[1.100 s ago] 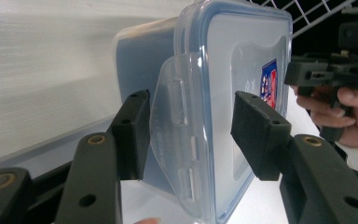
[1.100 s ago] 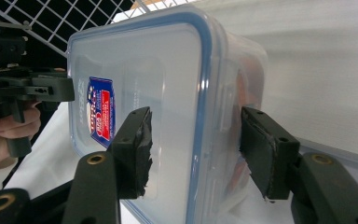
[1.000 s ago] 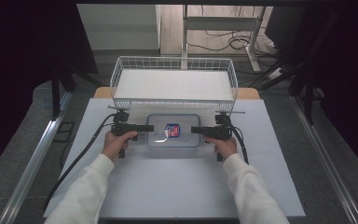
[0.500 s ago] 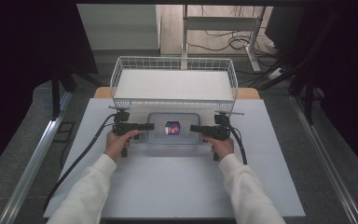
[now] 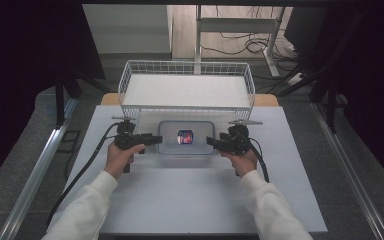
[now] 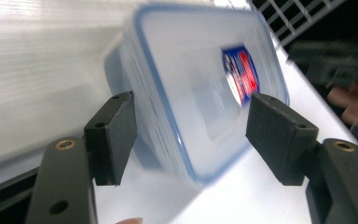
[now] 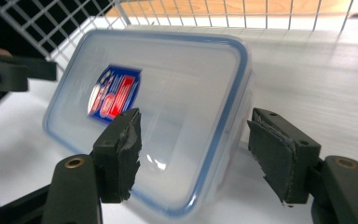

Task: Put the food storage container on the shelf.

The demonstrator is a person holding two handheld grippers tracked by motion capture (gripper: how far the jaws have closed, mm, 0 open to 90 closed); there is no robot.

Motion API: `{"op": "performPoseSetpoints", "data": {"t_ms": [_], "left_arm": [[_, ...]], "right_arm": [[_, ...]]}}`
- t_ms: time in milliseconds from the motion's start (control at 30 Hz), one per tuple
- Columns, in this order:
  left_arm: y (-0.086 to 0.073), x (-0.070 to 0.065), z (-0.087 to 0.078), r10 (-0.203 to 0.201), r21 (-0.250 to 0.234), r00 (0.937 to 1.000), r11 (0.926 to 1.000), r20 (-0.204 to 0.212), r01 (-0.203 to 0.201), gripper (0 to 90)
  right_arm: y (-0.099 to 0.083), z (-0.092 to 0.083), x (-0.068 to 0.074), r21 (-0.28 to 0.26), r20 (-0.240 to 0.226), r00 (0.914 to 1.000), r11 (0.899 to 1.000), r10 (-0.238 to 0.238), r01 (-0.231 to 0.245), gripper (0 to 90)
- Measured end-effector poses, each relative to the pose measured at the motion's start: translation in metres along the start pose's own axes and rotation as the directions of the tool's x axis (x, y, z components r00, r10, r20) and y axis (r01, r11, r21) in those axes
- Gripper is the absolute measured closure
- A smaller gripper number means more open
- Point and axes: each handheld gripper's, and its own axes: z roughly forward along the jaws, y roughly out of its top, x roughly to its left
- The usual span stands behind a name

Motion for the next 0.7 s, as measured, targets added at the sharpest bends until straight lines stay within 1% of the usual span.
{"op": "performPoseSetpoints", "data": {"t_ms": [33,67,133,200,267,300,333,400,467,500,533,567,633,667,700], "left_arm": [[-0.003,-0.004,-0.003,0.019,0.010,0.9998,0.9998,-0.005,-0.019,32.3],[-0.005,-0.008,-0.006,0.034,0.013,0.9994,0.9993,-0.006,-0.034,31.9],[-0.012,-0.015,-0.014,0.077,0.018,0.9969,0.9969,-0.014,-0.077,31.0],[-0.018,-0.021,-0.021,0.100,0.017,0.9948,0.9948,-0.020,-0.100,30.5],[-0.026,-0.027,-0.027,0.125,0.018,0.9920,0.9921,-0.019,-0.124,29.9],[-0.031,-0.030,-0.031,0.147,0.021,0.9887,0.9890,-0.027,-0.147,29.5],[-0.034,-0.032,-0.033,0.157,0.023,0.9871,0.9874,-0.030,-0.157,29.4],[-0.043,-0.036,-0.038,0.185,0.035,0.9821,0.9824,-0.036,-0.184,28.9],[-0.051,-0.040,-0.041,0.204,0.046,0.9779,0.9782,-0.044,-0.202,28.2],[-0.055,-0.041,-0.043,0.212,0.050,0.9762,0.9765,-0.045,-0.210,28.1],[-0.059,-0.043,-0.045,0.224,0.058,0.9734,0.9736,-0.048,-0.221,27.8],[-0.061,-0.044,-0.047,0.232,0.065,0.9713,0.9714,-0.052,-0.229,27.5],[-0.066,-0.046,-0.050,0.245,0.074,0.9680,0.9677,-0.055,-0.241,27.1],[-0.068,-0.047,-0.050,0.246,0.078,0.9680,0.9674,-0.051,-0.241,27.1],[-0.071,-0.047,-0.051,0.254,0.086,0.9659,0.9648,-0.053,-0.249,26.8]], "right_arm": [[-0.001,-0.005,0.003,-0.003,0.008,0.9996,1.000,-0.026,0.026,34.6],[-0.003,-0.009,0.006,-0.005,0.011,0.9990,0.999,-0.043,0.043,35.2],[-0.006,-0.016,0.012,-0.006,0.015,0.9972,0.997,-0.074,0.074,37.2],[-0.012,-0.023,0.018,-0.002,0.008,0.9949,0.995,-0.101,0.101,40.0],[-0.020,-0.029,0.025,0.001,-0.005,0.9904,0.990,-0.138,0.138,43.8],[-0.023,-0.031,0.028,0.003,-0.009,0.9884,0.988,-0.151,0.151,45.4],[-0.027,-0.033,0.031,0.011,-0.015,0.9847,0.985,-0.174,0.174,47.5],[-0.033,-0.035,0.036,0.017,-0.019,0.9789,0.979,-0.203,0.204,52.3],[-0.040,-0.034,0.041,0.029,-0.026,0.9722,0.972,-0.233,0.233,58.0],[-0.042,-0.032,0.044,0.043,-0.034,0.9707,0.970,-0.238,0.239,61.4],[-0.045,-0.029,0.047,0.060,-0.042,0.9673,0.966,-0.250,0.252,65.3],[-0.048,-0.024,0.051,0.084,-0.049,0.9614,0.958,-0.271,0.274,69.0],[-0.052,-0.017,0.056,0.108,-0.049,0.9509,0.945,-0.306,0.309,75.7],[-0.053,-0.012,0.059,0.121,-0.052,0.9465,0.939,-0.318,0.322,78.9],[-0.054,-0.007,0.062,0.132,-0.056,0.9438,0.935,-0.326,0.330,82.2]]}}
